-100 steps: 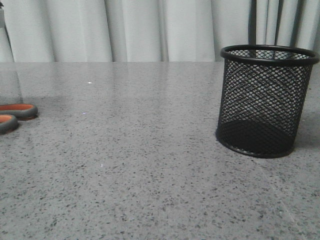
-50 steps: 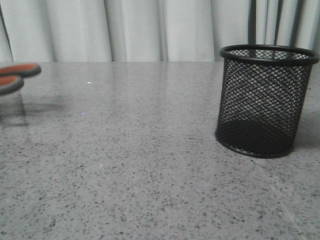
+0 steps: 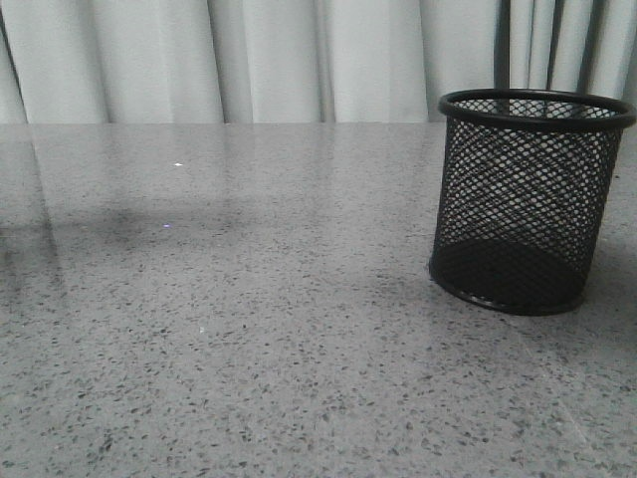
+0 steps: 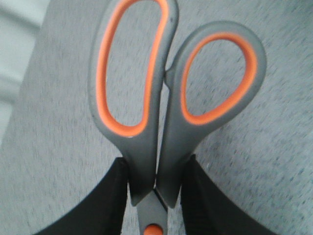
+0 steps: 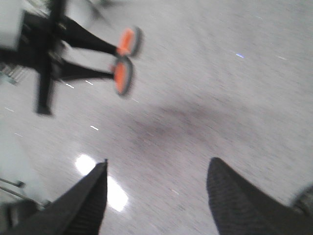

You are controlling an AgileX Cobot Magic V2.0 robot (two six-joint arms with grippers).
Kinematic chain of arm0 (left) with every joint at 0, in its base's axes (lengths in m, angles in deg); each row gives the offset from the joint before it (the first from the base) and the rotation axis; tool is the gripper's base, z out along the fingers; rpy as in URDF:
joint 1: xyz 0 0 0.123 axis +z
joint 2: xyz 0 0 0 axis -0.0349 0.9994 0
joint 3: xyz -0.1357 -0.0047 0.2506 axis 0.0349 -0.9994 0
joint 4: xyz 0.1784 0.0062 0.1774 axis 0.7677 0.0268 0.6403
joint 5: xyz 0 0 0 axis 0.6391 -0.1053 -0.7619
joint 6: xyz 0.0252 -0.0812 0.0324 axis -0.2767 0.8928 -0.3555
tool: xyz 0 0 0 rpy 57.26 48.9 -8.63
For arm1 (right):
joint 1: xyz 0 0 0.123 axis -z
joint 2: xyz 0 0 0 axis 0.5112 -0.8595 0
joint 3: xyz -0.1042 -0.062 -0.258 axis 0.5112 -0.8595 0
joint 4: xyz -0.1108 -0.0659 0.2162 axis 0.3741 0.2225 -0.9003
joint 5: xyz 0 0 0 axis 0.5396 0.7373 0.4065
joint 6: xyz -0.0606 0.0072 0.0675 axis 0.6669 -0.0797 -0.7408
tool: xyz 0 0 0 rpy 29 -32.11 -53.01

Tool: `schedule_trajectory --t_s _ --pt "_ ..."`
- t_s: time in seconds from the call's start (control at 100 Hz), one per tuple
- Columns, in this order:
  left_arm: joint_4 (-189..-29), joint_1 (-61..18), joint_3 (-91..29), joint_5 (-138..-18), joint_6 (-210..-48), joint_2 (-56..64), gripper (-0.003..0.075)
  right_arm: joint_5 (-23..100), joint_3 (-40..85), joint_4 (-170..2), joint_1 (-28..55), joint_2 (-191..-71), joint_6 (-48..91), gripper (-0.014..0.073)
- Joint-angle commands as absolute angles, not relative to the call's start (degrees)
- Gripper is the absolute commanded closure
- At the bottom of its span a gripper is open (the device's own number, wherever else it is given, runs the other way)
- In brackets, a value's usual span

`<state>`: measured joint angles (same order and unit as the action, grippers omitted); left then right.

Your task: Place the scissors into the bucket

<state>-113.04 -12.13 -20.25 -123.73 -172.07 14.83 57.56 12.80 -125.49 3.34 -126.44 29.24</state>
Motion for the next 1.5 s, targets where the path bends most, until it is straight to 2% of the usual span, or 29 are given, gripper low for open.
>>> schedule_trajectory --t_s 0.0,0.09,0.42,0.73,0.78,0.85,0.92,0.97,0.98,1.04,1.11,1.18,1.22,1.27,1.3,1.39,1.49 --pt "-116.23 -15.50 -18.48 -120.27 -171.38 11.84 0.0680 52.39 15.03 -135.66 3.24 -126.45 33.75 0.0090" --pt "-116.90 -18.41 -18.48 -118.70 -171.38 10.39 0.0680 52.93 16.38 -138.14 3.22 -127.85 33.75 0.0039" --pt "-119.09 -27.62 -18.48 -113.13 -171.38 7.68 0.0680 59.63 21.18 -145.62 1.34 -138.03 33.75 0.0041" --pt "-119.22 -30.34 -18.48 -112.75 -171.38 6.75 0.0680 54.49 26.06 -145.47 -4.64 -144.84 33.84 0.0051" --pt "-119.22 -30.34 -18.48 -112.65 -171.38 6.64 0.0680 54.14 26.60 -145.63 -4.74 -145.65 33.84 0.0089" --pt "-119.22 -30.34 -18.48 -112.65 -171.38 6.35 0.0680 54.37 27.00 -145.63 -4.74 -146.55 33.84 0.0218" --pt "-119.22 -30.34 -18.48 -112.65 -171.38 5.81 0.0680 54.46 27.13 -145.63 -4.74 -146.58 33.84 0.0447" --pt "-119.22 -30.34 -18.48 -112.13 -171.38 5.58 0.0676 54.60 27.13 -145.52 -4.74 -146.58 33.84 0.0658" --pt "-119.22 -30.34 -18.48 -112.16 -171.38 5.46 0.0675 54.60 27.13 -145.52 -4.74 -146.58 33.84 0.0666" --pt "-119.48 -30.34 -18.48 -111.97 -171.38 5.00 0.0657 54.60 27.13 -145.52 -4.74 -146.58 33.84 0.0658" --pt "-120.27 -30.34 -18.48 -111.28 -171.38 4.41 0.0576 54.60 27.13 -145.03 -4.74 -146.58 33.84 0.0659" --pt "-122.87 -30.34 -18.48 -109.91 -171.38 3.07 0.0425 54.60 27.13 -144.77 -4.74 -146.58 33.84 0.0658" --pt "-125.06 -30.34 -18.48 -108.67 -171.38 2.18 0.0312 54.60 27.13 -144.67 -4.74 -146.58 33.84 0.0658" --pt "-127.61 -30.34 -18.48 -106.97 -171.38 0.90 0.0232 55.01 27.26 -144.67 -4.28 -146.58 33.84 0.0658" --pt "-128.87 -30.34 -18.48 -106.09 -171.38 0.11 0.0209 55.15 27.36 -144.56 -4.18 -146.45 33.84 0.0658" --pt "-131.44 -30.34 -18.48 -104.10 -171.38 -3.26 0.0218 56.44 28.41 -143.58 -2.84 -145.79 33.84 0.0658" --pt "-131.55 -30.34 -18.48 -103.97 -171.27 -7.70 0.0303 60.12 31.04 -140.28 0.31 -144.32 33.84 0.0656"
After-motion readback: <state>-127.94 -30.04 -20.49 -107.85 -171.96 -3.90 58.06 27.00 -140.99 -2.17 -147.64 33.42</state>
